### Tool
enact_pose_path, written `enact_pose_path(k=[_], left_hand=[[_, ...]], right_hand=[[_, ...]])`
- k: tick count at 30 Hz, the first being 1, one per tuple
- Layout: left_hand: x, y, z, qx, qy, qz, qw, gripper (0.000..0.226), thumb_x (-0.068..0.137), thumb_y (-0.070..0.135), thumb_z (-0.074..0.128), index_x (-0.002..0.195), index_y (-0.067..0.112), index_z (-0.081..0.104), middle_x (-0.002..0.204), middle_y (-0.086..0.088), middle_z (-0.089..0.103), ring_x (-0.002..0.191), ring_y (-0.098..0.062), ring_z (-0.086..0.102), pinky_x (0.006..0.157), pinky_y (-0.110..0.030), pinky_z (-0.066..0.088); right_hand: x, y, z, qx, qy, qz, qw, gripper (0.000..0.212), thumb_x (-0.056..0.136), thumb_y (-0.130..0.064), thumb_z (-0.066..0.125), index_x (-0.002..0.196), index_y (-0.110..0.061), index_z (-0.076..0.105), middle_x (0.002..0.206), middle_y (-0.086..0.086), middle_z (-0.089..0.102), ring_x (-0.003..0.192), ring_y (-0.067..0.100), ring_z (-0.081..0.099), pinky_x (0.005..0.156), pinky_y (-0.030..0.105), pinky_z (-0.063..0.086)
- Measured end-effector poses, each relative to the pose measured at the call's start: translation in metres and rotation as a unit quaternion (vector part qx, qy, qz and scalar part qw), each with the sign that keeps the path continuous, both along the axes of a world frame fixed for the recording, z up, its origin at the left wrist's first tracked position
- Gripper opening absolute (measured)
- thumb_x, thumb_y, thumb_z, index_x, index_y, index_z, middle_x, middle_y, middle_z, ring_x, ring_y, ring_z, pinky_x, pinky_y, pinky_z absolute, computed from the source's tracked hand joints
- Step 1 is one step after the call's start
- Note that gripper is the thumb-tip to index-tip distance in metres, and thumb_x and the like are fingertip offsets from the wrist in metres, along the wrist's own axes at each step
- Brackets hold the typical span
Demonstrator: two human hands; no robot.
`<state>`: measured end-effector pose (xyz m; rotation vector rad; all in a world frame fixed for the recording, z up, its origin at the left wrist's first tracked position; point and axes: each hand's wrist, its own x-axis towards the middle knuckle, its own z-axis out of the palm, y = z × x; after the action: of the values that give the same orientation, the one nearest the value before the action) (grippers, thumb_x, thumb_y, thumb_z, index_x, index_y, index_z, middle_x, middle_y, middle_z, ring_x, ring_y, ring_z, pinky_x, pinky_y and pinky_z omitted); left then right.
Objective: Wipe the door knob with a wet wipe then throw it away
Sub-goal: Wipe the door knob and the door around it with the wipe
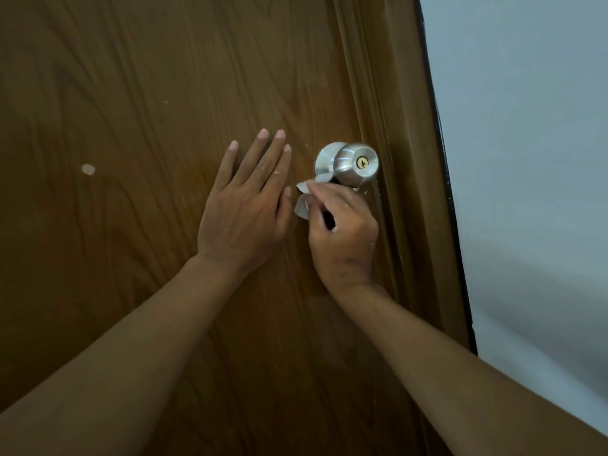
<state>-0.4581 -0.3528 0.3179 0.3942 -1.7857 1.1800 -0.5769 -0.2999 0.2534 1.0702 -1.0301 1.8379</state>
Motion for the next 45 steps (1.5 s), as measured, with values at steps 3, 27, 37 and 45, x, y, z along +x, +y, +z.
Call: enact_pose_path(k=[3,27,37,45], left_hand=[[0.000,0.000,0.000,0.002,0.003,-0.002,1.000,0.053,0.107,0.027,0.036,0.153,0.000,0.041,0.163,-0.014,0.033,0.154,-0.027,0.026,0.126,-0.052,0.020],[0.000,0.001,-0.004,0.012,0.010,-0.005,1.000,0.054,0.106,0.028,0.037,0.153,0.001,0.042,0.163,-0.014,0.034,0.154,-0.027,0.026,0.125,-0.052,0.020],[0.001,0.001,-0.007,0.013,0.008,-0.003,1.000,0.054,0.106,0.028,0.037,0.154,0.002,0.040,0.163,-0.014,0.033,0.154,-0.026,0.025,0.126,-0.051,0.019],[0.001,0.000,-0.007,0.015,0.010,-0.007,1.000,0.055,0.105,0.025,0.038,0.154,0.002,0.039,0.164,-0.014,0.032,0.154,-0.026,0.025,0.126,-0.051,0.018]], right_hand=[[0.000,-0.002,0.002,-0.004,0.005,0.001,1.000,0.021,0.092,-0.007,0.067,0.112,-0.005,0.073,0.112,0.007,0.074,0.108,0.017,0.067,0.091,0.031,0.056],[0.003,-0.002,0.000,-0.007,-0.019,0.023,1.000,0.018,0.091,-0.007,0.069,0.108,-0.006,0.074,0.108,0.006,0.072,0.104,0.015,0.064,0.091,0.031,0.054],[0.007,-0.001,-0.011,0.006,-0.077,0.035,0.996,0.020,0.094,-0.017,0.065,0.112,-0.013,0.073,0.103,0.001,0.065,0.095,0.013,0.061,0.079,0.039,0.056],[0.011,-0.003,-0.017,-0.029,-0.143,0.047,0.988,0.015,0.094,-0.017,0.066,0.107,-0.015,0.073,0.099,-0.008,0.063,0.089,0.006,0.061,0.073,0.030,0.058]])
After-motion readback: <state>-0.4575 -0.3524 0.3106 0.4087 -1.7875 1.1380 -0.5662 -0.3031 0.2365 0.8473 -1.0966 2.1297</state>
